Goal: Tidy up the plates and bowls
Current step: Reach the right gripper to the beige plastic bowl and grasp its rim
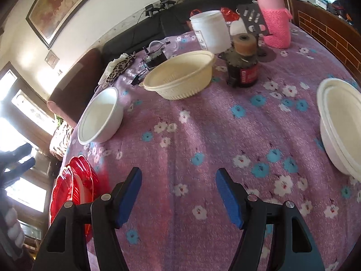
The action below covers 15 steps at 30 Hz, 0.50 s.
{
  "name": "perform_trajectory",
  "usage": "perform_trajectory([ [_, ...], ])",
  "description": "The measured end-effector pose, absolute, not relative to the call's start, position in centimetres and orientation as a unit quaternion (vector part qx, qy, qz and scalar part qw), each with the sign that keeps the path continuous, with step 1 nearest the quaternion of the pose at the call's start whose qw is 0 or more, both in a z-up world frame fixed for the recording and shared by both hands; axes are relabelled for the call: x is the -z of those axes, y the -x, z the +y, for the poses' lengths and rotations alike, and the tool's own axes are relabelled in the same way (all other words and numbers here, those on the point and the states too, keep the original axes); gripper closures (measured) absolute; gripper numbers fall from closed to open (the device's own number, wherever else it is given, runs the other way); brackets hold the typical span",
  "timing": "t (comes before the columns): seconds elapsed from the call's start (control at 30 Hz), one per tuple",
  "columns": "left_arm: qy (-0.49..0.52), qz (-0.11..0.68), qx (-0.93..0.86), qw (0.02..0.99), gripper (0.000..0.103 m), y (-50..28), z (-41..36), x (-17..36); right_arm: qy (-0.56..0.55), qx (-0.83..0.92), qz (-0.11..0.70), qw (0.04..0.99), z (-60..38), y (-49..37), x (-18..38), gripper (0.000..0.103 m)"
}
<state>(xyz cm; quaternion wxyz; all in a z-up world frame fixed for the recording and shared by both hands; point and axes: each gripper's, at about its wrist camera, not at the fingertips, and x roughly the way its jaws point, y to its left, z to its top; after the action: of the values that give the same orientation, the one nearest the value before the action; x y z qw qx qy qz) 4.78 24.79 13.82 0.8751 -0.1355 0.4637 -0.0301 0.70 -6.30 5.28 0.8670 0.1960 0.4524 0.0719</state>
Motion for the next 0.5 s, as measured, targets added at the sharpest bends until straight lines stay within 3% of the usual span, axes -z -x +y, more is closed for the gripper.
perform_trajectory([
  [0.5,0.182,0.486,0.024,0.854,0.023,-6.0,28.1,-11.4,-0.269,-0.072,0.471,0.837,-5.6,-6.1,-3.3,0.031],
])
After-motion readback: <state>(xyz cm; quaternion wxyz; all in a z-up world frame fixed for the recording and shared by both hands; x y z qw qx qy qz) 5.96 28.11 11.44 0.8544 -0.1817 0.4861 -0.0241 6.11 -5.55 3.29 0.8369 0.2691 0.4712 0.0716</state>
